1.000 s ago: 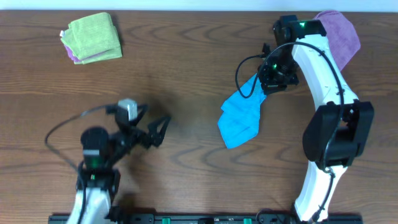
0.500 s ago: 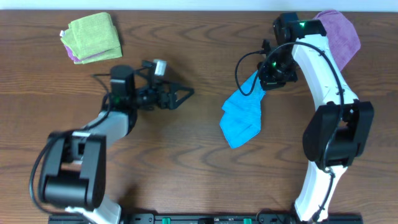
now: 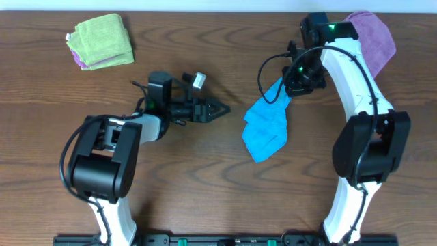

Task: Fold the cloth
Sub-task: 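Reach the left gripper to the hanging blue cloth's lower corner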

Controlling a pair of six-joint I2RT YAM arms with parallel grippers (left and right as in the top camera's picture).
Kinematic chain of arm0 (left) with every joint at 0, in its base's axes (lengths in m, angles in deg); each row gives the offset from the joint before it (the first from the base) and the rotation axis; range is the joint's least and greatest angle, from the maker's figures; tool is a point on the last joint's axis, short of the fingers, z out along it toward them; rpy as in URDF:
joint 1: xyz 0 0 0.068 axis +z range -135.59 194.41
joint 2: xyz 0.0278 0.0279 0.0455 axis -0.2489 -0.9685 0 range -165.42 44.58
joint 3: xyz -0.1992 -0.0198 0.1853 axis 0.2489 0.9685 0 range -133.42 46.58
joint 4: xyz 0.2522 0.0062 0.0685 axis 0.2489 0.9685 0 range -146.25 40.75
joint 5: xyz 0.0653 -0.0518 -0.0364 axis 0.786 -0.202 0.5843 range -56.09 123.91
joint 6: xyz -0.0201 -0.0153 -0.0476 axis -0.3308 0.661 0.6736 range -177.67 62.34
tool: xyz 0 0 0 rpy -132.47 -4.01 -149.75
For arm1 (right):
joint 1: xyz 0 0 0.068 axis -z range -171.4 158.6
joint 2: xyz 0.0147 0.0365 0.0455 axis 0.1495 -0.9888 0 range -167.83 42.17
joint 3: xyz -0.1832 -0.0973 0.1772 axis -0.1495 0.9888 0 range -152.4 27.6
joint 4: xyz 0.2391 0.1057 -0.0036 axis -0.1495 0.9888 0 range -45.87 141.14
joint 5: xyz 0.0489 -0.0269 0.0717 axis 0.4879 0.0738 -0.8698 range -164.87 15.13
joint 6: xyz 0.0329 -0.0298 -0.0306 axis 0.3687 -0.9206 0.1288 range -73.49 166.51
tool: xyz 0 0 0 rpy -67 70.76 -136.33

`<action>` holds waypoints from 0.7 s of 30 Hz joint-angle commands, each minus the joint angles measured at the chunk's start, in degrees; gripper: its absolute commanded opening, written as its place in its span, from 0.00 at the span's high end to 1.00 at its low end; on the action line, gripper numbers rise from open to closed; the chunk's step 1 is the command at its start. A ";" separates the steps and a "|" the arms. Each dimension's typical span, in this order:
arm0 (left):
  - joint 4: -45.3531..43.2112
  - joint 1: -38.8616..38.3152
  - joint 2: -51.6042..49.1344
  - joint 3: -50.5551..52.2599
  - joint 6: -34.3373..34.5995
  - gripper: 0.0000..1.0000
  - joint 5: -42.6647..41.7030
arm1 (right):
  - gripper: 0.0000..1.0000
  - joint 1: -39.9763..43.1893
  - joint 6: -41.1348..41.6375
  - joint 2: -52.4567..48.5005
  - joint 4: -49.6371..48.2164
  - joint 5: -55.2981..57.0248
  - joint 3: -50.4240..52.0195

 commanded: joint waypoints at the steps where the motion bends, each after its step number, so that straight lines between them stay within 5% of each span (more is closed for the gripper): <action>1: -0.22 -0.90 -1.03 -1.16 1.27 0.05 -1.51 | 0.99 -0.33 -0.72 0.22 -0.09 -0.35 -0.35; 21: -1.99 -4.55 -4.44 -1.86 -0.11 0.06 -0.68 | 0.99 -0.33 -0.68 0.22 0.17 -0.39 -0.35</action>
